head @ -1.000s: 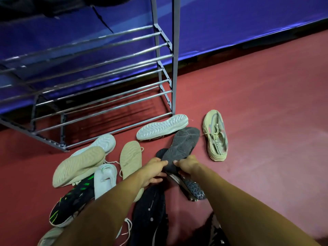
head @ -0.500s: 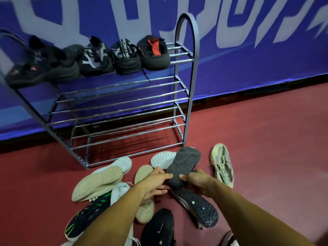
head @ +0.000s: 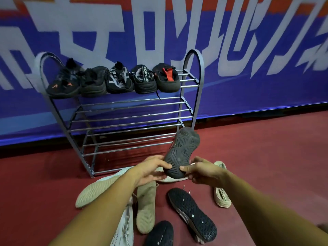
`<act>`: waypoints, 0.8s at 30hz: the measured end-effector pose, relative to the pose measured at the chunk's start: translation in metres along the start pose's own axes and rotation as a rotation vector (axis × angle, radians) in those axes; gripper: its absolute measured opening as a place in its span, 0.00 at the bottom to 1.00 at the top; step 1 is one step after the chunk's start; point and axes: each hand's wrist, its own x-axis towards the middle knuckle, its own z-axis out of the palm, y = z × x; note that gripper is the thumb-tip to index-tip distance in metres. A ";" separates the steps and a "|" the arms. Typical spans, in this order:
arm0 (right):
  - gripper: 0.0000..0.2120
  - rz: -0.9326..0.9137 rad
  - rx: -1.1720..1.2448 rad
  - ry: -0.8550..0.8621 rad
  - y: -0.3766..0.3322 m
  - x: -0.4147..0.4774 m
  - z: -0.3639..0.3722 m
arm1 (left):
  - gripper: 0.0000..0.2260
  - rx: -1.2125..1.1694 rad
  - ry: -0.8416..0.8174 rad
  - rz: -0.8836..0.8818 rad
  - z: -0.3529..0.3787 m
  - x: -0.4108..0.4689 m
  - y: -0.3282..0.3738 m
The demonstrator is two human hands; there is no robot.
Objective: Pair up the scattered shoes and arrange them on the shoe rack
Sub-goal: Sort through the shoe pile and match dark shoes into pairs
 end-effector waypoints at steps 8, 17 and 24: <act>0.20 -0.169 0.030 0.243 -0.074 -0.018 -0.013 | 0.21 0.026 -0.079 0.083 0.009 -0.021 0.046; 0.31 -0.295 0.427 0.012 -0.125 -0.023 0.004 | 0.28 0.370 0.044 0.262 -0.027 -0.048 0.086; 0.24 -0.152 0.423 -0.362 -0.143 -0.035 0.004 | 0.24 0.436 0.425 0.513 -0.064 -0.051 0.102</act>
